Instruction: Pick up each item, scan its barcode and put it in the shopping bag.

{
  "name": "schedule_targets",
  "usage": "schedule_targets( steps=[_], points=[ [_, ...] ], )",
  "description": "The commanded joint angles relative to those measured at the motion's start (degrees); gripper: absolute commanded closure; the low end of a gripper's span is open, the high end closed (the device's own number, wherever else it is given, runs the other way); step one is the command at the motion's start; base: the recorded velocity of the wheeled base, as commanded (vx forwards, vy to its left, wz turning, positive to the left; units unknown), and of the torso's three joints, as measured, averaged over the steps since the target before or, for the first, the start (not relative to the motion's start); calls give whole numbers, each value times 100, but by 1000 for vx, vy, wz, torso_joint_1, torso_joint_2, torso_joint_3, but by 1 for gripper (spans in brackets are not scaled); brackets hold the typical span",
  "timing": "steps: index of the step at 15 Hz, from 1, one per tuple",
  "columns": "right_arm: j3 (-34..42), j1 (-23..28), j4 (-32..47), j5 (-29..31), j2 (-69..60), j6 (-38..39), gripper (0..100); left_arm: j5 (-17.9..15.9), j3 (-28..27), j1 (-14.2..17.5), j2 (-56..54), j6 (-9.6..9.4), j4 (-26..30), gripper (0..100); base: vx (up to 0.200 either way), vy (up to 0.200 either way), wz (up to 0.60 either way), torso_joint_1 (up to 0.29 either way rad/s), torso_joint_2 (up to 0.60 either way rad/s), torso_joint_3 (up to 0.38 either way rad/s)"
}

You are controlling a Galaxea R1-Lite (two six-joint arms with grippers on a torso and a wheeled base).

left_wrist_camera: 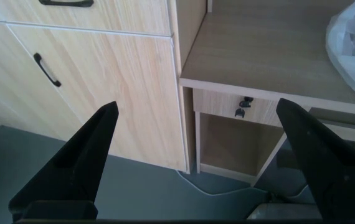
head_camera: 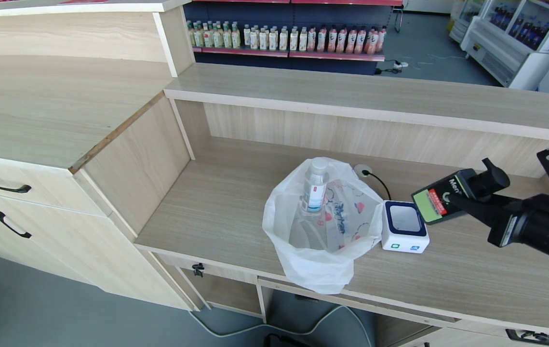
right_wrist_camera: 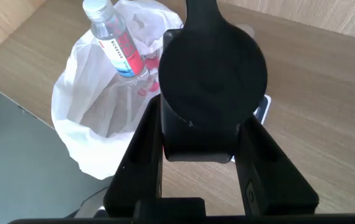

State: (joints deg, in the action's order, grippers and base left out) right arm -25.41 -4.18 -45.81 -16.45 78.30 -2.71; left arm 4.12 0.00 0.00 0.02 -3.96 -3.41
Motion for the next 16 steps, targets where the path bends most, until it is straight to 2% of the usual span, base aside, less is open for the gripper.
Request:
schedule_targets(
  steps=[1, 7, 11, 16],
  points=[
    [-17, -241, -68, 45, 423, 104, 100, 1, 0, 0, -2, 1, -1, 0, 0, 0, 0, 0, 0, 0],
    [-43, -478, -1448, 80, 2084, 332, 100, 1, 0, 0, -2, 1, -1, 0, 0, 0, 0, 0, 0, 0],
    [-175, -971, -1703, 678, 2453, 411, 100, 1, 0, 0, -2, 1, -1, 0, 0, 0, 0, 0, 0, 0],
    [-307, -1287, -1764, 818, 2761, 438, 100, 1, 0, 0, -2, 1, -1, 0, 0, 0, 0, 0, 0, 0]
  ],
)
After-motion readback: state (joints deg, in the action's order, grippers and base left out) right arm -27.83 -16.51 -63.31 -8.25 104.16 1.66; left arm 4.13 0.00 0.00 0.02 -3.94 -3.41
